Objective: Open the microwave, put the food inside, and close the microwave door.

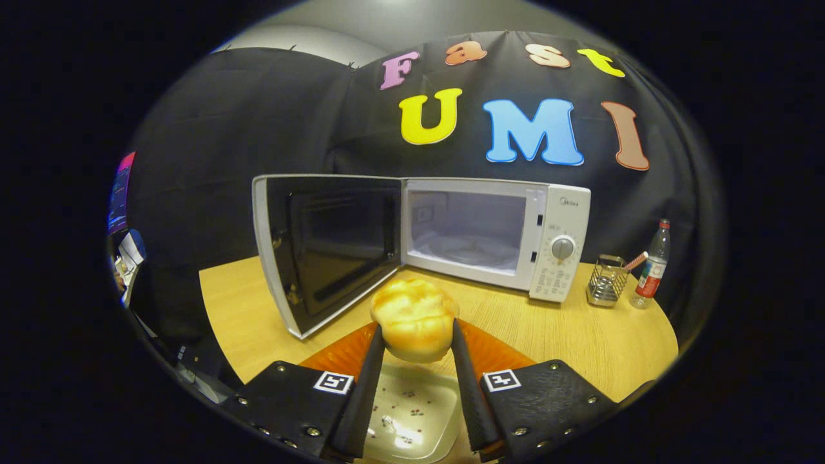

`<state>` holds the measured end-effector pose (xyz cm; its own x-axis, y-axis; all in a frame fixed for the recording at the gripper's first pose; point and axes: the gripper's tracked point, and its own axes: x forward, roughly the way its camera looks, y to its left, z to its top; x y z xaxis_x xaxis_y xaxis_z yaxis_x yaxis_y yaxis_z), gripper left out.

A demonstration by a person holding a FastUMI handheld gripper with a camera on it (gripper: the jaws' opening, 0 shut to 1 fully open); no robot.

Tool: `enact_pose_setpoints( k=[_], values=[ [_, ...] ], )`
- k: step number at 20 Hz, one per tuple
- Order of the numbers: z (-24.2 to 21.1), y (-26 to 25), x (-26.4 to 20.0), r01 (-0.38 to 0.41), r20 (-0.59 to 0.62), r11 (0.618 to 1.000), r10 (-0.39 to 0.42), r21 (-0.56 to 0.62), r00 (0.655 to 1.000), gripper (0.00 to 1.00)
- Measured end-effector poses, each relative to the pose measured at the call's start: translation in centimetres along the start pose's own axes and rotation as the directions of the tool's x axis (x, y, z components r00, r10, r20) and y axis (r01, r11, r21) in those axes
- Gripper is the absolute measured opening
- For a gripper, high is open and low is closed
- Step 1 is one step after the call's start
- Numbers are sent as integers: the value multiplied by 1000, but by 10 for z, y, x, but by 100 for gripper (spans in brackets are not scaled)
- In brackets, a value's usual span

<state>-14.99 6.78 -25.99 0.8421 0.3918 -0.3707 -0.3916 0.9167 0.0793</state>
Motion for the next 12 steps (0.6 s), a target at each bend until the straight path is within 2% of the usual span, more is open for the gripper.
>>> enact_pose_setpoints(
  k=[7,10,12],
  values=[
    [70,1,39,-74,95,993,66,91,993,59],
    [83,5,56,-104,97,979,88,173,991,59],
    [86,7,72,-123,87,952,102,279,991,59]
  ],
)
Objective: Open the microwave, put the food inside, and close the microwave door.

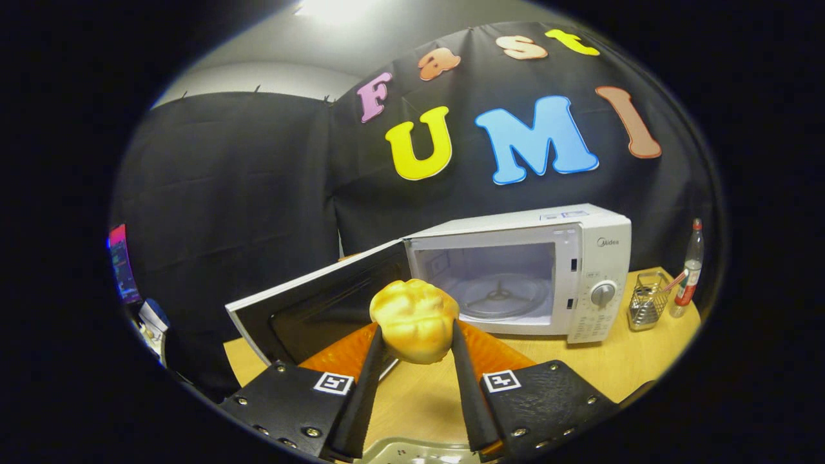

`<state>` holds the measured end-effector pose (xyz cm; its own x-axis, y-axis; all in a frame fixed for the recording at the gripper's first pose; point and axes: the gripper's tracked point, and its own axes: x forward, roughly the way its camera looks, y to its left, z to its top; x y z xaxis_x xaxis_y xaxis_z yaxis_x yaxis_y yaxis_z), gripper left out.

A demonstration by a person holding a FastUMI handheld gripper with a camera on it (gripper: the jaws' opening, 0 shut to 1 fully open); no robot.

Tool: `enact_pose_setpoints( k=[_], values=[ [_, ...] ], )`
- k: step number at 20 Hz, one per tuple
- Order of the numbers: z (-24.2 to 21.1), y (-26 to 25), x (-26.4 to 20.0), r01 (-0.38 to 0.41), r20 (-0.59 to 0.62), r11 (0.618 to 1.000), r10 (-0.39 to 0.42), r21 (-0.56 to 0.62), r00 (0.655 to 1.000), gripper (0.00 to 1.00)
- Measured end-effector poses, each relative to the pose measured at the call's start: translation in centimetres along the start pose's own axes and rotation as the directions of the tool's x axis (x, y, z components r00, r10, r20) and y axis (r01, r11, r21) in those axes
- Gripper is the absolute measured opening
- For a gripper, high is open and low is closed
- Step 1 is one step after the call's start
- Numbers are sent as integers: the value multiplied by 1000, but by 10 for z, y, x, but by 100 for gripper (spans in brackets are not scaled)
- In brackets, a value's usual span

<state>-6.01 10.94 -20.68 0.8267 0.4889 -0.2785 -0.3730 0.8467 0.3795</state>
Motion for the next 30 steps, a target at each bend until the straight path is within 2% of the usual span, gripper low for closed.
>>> enact_pose_setpoints(
  k=[2,7,10,12,14,16,21,25,30],
  values=[
    [1,-7,19,20,-7,995,-19,101,1000,59],
    [3,-30,65,83,25,972,-91,221,996,59],
    [2,-42,95,72,37,936,-90,346,995,58],
    [-4,-52,115,106,22,909,-126,402,992,59],
    [-8,-69,136,177,18,911,-197,372,980,58],
    [-9,-76,154,201,25,912,-224,358,974,59],
    [-29,-102,199,298,-13,870,-319,393,948,59],
    [-38,-119,217,351,-12,845,-379,403,926,58],
    [-44,-139,230,409,-29,842,-428,352,904,58]
  ],
)
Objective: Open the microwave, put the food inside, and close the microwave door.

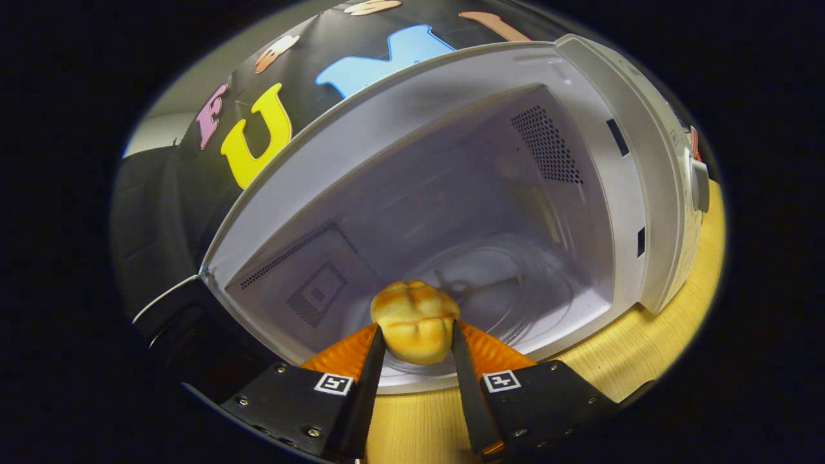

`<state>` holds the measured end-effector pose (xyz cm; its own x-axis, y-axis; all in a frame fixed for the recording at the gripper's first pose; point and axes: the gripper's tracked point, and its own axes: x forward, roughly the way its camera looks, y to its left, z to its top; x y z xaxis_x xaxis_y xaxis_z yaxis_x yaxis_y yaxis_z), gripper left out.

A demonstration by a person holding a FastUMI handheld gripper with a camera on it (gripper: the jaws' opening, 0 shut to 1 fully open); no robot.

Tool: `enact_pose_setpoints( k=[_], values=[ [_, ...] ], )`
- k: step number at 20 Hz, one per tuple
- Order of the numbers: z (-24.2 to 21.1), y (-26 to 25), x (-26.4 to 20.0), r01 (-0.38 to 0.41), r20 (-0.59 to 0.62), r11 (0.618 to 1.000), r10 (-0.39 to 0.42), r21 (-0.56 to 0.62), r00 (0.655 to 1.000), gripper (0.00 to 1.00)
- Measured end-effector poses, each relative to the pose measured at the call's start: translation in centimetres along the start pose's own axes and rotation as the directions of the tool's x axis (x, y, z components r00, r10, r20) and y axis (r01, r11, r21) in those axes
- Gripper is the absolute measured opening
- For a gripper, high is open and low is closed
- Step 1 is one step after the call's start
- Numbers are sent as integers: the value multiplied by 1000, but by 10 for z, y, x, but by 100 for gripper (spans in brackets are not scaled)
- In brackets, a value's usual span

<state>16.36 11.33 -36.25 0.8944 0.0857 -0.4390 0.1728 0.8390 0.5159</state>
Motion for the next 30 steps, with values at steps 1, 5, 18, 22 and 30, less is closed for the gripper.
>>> enact_pose_setpoints(
  k=[1,5,18,22,30],
  values=[
    [-1,-2,1,10,1,1000,-10,-6,1000,62],
    [-8,-5,6,16,-27,999,-17,-43,999,77],
    [19,35,-58,-122,-23,976,119,-182,993,97],
    [46,71,-125,-241,12,929,255,-281,967,98],
    [62,174,-315,-500,76,695,619,-517,781,97]
  ],
)
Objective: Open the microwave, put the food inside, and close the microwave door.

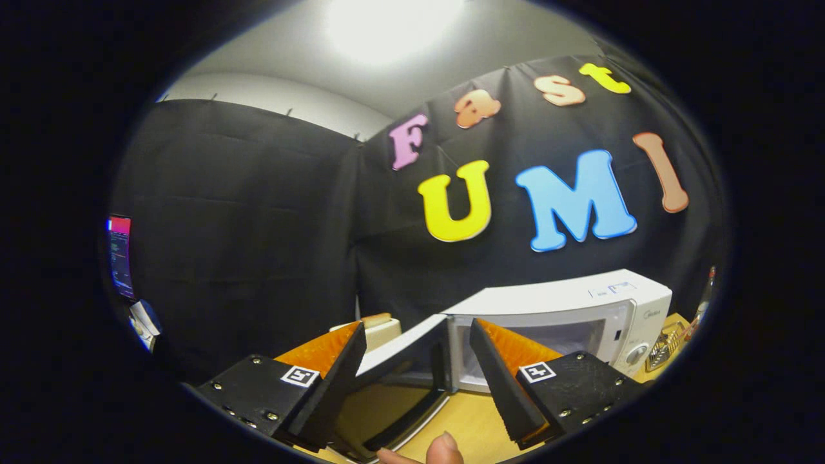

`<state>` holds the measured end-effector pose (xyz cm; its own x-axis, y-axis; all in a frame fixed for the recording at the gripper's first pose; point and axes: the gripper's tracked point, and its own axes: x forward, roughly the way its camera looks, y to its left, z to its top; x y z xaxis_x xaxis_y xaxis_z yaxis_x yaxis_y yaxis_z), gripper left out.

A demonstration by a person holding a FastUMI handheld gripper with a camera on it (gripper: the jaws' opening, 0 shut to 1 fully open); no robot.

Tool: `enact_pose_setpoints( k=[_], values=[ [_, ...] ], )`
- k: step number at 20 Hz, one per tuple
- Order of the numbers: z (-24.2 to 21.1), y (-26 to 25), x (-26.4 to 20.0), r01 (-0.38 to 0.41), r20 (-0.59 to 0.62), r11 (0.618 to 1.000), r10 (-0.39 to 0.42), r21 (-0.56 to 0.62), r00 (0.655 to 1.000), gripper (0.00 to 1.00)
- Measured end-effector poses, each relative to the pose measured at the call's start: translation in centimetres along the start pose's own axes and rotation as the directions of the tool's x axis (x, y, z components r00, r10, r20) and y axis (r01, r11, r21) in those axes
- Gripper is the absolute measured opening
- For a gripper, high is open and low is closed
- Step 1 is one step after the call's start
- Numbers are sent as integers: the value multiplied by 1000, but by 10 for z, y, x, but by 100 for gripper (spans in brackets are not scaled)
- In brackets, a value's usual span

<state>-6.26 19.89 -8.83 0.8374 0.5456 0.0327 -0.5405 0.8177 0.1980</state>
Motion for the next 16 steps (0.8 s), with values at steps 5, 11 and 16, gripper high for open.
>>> enact_pose_setpoints(
  k=[5,11,16],
  values=[
    [-3,98,-20,-200,-53,979,202,37,978,97],
    [-30,161,-12,-293,-93,950,303,109,948,97],
    [-76,194,-7,-341,-152,930,360,136,921,88]
  ],
)
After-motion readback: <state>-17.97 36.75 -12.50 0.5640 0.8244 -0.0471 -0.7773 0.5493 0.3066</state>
